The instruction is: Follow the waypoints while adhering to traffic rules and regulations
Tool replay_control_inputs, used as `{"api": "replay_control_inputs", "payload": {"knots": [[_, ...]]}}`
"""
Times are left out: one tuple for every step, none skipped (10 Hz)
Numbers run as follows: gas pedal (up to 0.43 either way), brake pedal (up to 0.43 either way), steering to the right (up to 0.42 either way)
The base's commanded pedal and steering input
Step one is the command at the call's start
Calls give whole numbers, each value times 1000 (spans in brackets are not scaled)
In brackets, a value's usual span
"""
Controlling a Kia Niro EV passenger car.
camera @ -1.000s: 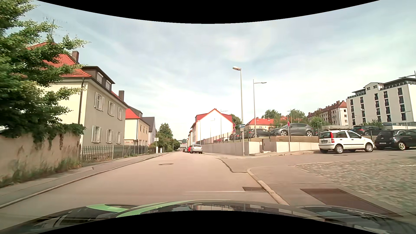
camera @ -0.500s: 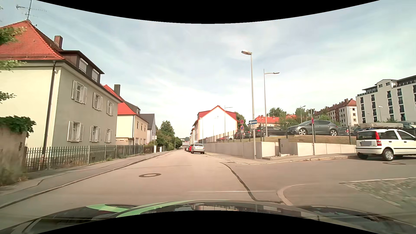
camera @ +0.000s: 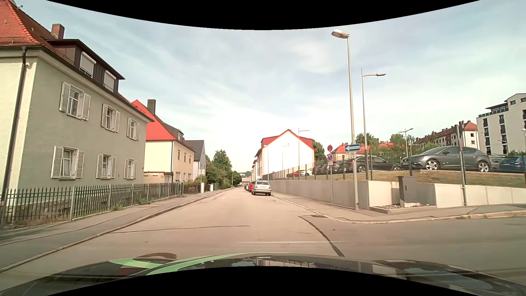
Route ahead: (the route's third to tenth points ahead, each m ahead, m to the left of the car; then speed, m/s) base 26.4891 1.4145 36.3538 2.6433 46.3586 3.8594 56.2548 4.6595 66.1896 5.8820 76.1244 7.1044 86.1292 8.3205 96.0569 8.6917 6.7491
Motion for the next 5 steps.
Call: {"api": "replay_control_inputs", "payload": {"knots": [[138,0,-75],[138,0,-78],[138,0,-78],[138,0,-78],[138,0,-77]]}}
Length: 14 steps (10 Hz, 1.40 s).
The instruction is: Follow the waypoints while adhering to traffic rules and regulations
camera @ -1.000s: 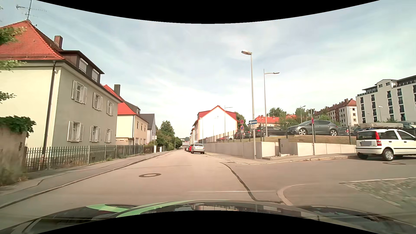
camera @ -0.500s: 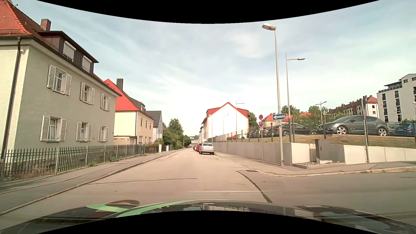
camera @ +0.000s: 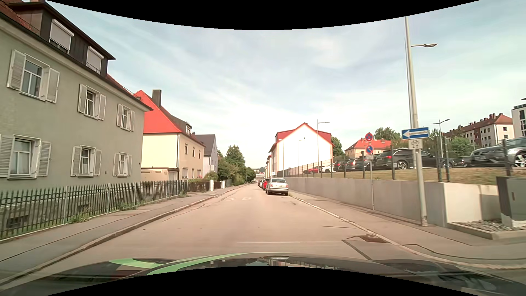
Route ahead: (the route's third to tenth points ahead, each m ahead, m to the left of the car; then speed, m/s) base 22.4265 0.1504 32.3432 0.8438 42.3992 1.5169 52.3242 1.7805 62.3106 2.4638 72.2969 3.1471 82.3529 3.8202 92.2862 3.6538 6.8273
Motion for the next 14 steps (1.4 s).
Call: {"api": "replay_control_inputs", "payload": {"knots": [[138,0,-73],[138,0,-68],[138,0,-62],[138,0,-57],[138,0,-52],[138,0,-47],[138,0,-42],[138,0,-35],[130,0,-30],[130,0,-21],[118,0,-17],[110,0,-10],[110,0,-8],[87,0,-5]]}}
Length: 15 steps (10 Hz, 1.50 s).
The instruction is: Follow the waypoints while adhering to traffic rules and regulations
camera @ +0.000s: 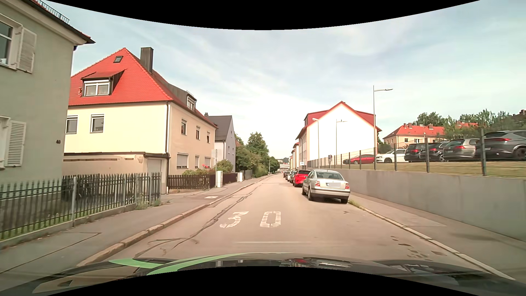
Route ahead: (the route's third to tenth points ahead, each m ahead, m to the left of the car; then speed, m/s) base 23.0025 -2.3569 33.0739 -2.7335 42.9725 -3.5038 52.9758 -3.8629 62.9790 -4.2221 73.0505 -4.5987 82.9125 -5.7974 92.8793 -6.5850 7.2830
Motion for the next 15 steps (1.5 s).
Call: {"api": "replay_control_inputs", "payload": {"knots": [[87,0,0],[79,0,2],[79,0,2],[67,0,3],[59,0,3],[59,0,3],[59,0,4],[47,0,5],[47,0,9],[47,0,14],[47,0,15],[47,0,15],[47,0,14],[47,0,14],[47,0,14]]}}
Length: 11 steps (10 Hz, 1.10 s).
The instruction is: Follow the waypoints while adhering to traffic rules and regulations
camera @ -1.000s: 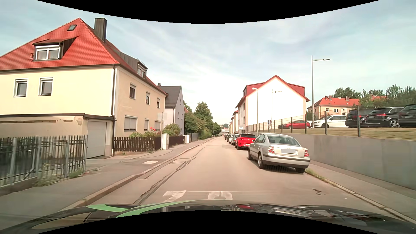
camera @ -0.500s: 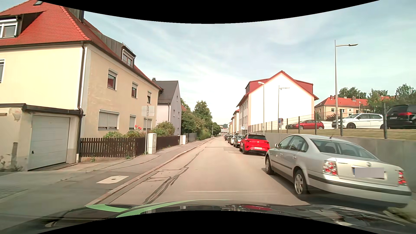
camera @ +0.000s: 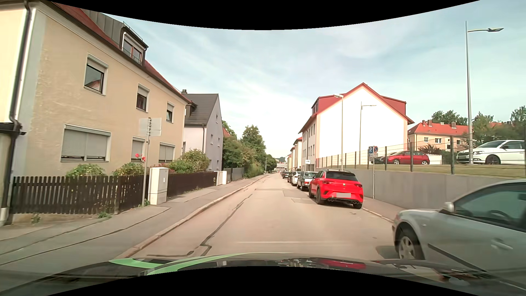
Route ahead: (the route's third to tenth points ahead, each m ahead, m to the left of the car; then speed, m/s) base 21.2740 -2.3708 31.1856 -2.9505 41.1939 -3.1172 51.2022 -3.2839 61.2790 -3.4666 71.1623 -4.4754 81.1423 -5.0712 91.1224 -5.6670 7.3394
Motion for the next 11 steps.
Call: {"api": "replay_control_inputs", "payload": {"knots": [[47,0,14],[47,0,10],[47,0,3],[59,0,2],[59,0,2],[59,0,-2],[59,0,-3],[59,0,-2],[59,0,-2],[59,0,-1],[59,0,3]]}}
